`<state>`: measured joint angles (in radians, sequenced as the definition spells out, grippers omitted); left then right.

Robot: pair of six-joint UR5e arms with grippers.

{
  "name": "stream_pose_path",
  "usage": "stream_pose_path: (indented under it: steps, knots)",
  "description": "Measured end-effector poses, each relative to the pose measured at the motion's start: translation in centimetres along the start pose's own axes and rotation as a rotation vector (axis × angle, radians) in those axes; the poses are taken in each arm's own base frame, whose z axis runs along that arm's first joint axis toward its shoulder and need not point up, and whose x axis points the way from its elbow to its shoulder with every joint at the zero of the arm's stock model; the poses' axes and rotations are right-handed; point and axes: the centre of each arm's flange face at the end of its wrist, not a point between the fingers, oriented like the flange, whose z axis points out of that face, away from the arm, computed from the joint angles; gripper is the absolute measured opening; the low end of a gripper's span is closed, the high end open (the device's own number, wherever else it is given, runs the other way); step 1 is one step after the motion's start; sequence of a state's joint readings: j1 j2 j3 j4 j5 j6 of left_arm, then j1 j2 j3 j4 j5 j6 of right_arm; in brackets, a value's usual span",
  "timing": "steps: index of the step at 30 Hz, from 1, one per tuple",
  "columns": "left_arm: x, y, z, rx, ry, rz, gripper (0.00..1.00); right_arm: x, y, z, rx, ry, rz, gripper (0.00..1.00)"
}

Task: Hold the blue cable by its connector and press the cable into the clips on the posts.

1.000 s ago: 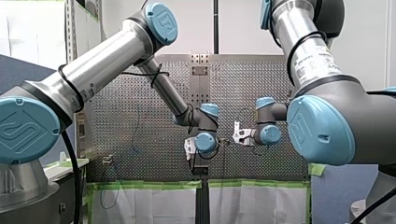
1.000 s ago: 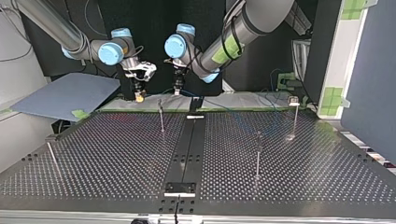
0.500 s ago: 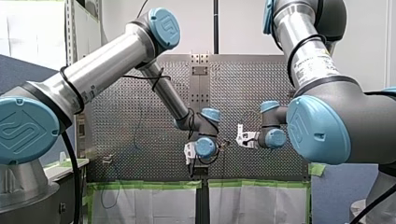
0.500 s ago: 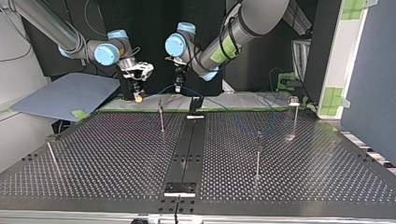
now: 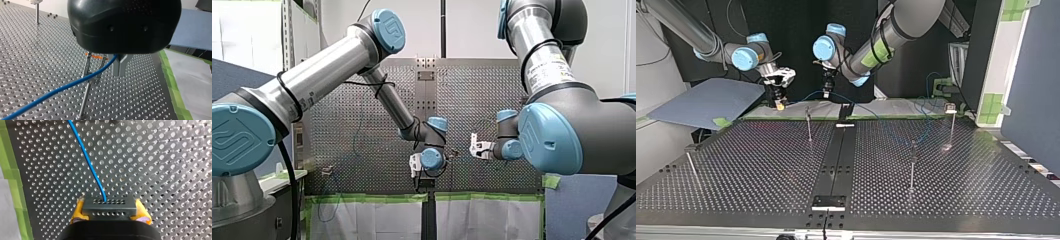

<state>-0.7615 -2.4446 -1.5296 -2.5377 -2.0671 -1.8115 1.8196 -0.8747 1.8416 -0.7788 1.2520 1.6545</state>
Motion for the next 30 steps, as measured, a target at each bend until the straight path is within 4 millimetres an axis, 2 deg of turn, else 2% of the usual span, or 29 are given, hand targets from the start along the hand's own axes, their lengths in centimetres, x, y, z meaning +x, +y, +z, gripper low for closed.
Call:
stream_pose_path:
  steps: [12, 18, 25, 30]
  knots:
    - [-0.1, -0.1, 0.1, 0.004, -0.004, -0.003, 0.0, 0.1, 0.9, 0.1, 0.018, 0.012, 0.017, 0.0]
    - [-0.6, -0.9, 1.2, 0.021, -0.013, -0.013, 0.0, 0.3, 1.7, 0.1, 0.008, 0.021, 0.023, 0.0]
    - [-2.3, -2.0, 2.7, 0.039, -0.033, -0.029, 0.0, 0.4, 2.6, 0.1, -0.006, 0.026, 0.026, 0.0]
    - [-1.9, -2.0, 3.1, 0.049, -0.023, -0.027, 0.0, 0.5, 3.1, 0.1, -0.014, 0.029, 0.031, 0.0]
